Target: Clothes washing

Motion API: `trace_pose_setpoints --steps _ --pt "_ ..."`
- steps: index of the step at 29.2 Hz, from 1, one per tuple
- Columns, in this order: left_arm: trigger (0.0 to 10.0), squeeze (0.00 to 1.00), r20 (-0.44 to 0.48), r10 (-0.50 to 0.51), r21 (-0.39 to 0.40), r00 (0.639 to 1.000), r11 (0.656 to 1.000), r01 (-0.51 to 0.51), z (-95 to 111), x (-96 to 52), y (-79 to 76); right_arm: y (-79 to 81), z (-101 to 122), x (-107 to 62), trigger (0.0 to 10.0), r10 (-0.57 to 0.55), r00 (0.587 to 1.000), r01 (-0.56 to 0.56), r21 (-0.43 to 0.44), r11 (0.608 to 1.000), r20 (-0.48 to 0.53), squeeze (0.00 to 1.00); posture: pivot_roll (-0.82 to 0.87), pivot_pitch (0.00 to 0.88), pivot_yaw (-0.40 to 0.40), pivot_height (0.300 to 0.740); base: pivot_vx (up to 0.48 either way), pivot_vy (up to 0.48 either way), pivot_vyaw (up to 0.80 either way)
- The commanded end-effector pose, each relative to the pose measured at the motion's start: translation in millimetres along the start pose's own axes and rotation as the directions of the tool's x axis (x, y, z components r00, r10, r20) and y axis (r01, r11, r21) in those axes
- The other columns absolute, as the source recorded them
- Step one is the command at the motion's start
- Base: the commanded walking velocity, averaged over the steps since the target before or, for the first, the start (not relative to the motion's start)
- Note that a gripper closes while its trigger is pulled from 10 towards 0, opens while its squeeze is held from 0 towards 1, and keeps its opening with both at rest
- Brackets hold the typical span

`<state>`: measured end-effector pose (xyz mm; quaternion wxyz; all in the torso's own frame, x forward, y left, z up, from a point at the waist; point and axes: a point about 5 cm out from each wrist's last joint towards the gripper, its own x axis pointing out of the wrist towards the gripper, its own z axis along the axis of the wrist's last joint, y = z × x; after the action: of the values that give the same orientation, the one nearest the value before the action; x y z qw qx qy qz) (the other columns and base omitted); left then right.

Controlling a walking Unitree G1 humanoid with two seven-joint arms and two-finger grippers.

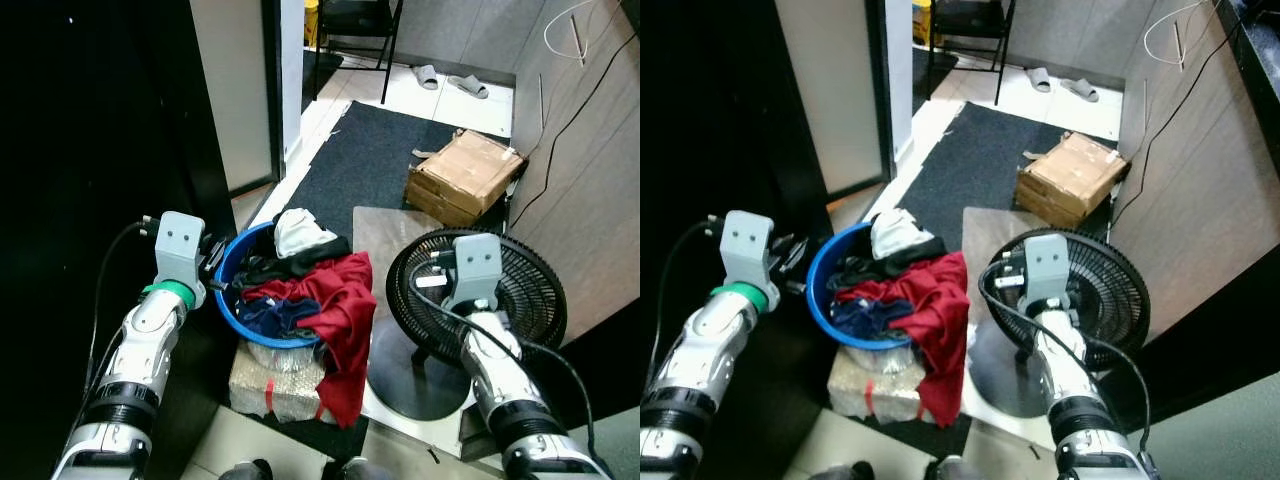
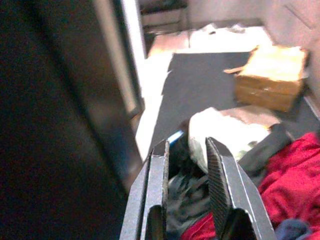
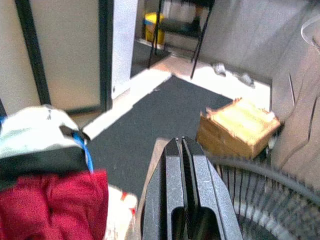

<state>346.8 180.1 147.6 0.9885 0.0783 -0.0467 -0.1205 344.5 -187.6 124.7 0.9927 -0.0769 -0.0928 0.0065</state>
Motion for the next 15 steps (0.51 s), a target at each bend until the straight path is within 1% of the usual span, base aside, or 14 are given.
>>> trace_pose_setpoints --steps 1,2,3,4,5,6,7,8,9,11,12,13,15 --pt "10.0 0.0 -0.007 -0.031 -0.001 1.0 1.0 0.031 -0.2 -1.4 -3.7 -1.1 1.4 -0.1 10.0 -0.001 1.0 0.001 0.003 1.0 0.004 0.0 -0.05 0.111 0.036 0.74 0.0 0.0 0.0" --pt "10.0 0.0 0.054 -0.107 0.033 0.993 0.994 0.105 19.4 2.3 -15.3 -3.0 16.6 5.7 10.0 -0.003 0.998 0.003 -0.001 1.0 0.063 0.0 -0.05 0.113 0.038 0.74 0.0 0.0 0.0" --pt "10.0 0.0 0.108 -0.185 0.053 0.977 0.982 0.18 38.4 4.9 -30.5 -3.1 29.0 8.5 10.0 -0.002 0.994 0.001 0.006 1.0 0.109 0.0 -0.05 0.113 0.038 0.74 0.0 0.0 0.0" --pt "10.0 0.0 0.108 -0.185 0.053 0.977 0.982 0.18 38.4 4.9 -30.5 -3.1 29.0 8.5 10.0 -0.002 0.994 0.001 0.006 1.0 0.109 0.0 -0.05 0.113 0.038 0.74 0.0 0.0 0.0" --pt "10.0 0.0 0.136 -0.237 0.068 0.962 0.971 0.229 50.8 5.8 -44.0 -0.3 36.3 7.8 10.0 0.01 0.991 -0.012 0.014 1.0 0.136 0.0 -0.05 0.113 0.04 0.74 0.0 0.0 0.0" --pt "10.0 0.0 0.134 -0.266 0.074 0.955 0.963 0.258 56.6 5.6 -55.1 5.9 39.1 3.8 10.0 0.037 0.989 -0.042 0.028 0.999 0.145 0.0 -0.06 0.119 0.042 0.74 0.0 0.0 0.0" --pt "10.0 0.0 0.134 -0.266 0.074 0.955 0.963 0.258 56.6 5.6 -55.1 5.9 39.1 3.8 10.0 0.037 0.989 -0.042 0.028 0.999 0.145 0.0 -0.06 0.119 0.042 0.74 0.0 0.0 0.0" --pt "10.0 0.0 0.101 -0.227 0.032 0.969 0.974 0.225 57.0 4.6 -61.7 19.7 38.0 -8.4 10.0 0.096 0.986 -0.105 0.063 0.992 0.136 0.0 -0.07 0.124 0.037 0.74 0.0 0.0 0.0" --pt "10.0 0.0 0.089 -0.209 0.019 0.974 0.978 0.208 56.5 4.5 -61.0 23.2 37.8 -11.3 10.0 0.109 0.985 -0.119 0.074 0.99 0.132 0.0 -0.09 0.135 0.037 0.74 0.0 0.0 0.0" --pt "10.0 0.0 0.084 -0.199 0.012 0.976 0.98 0.199 56.3 4.4 -60.1 24.6 37.9 -12.4 10.0 0.114 0.985 -0.125 0.078 0.989 0.13 0.0 -0.09 0.135 0.037 0.74 0.0 0.0 0.0" --pt "10.0 0.0 0.069 -0.114 -0.059 0.991 0.991 0.118 53.7 7.0 -46.6 26.1 39.8 -10.7 10.0 0.096 0.987 -0.111 0.116 0.987 0.127 0.0 -0.11 0.137 0.044 0.74 0.0 0.0 0.0" --pt "10.0 0.0 0.069 -0.114 -0.059 0.991 0.991 0.118 53.7 7.0 -46.6 26.1 39.8 -10.7 10.0 0.096 0.987 -0.111 0.116 0.987 0.127 0.0 -0.11 0.137 0.044 0.74 0.0 0.0 0.0" --pt "10.0 0.0 0.039 0.007 -0.158 0.999 0.987 -0.001 50.2 9.7 -25.9 27.9 43.7 -6.3 10.0 0.074 0.99 -0.094 0.169 0.981 0.12 0.0 -0.11 0.134 0.046 0.74 0.0 0.0 0.0"
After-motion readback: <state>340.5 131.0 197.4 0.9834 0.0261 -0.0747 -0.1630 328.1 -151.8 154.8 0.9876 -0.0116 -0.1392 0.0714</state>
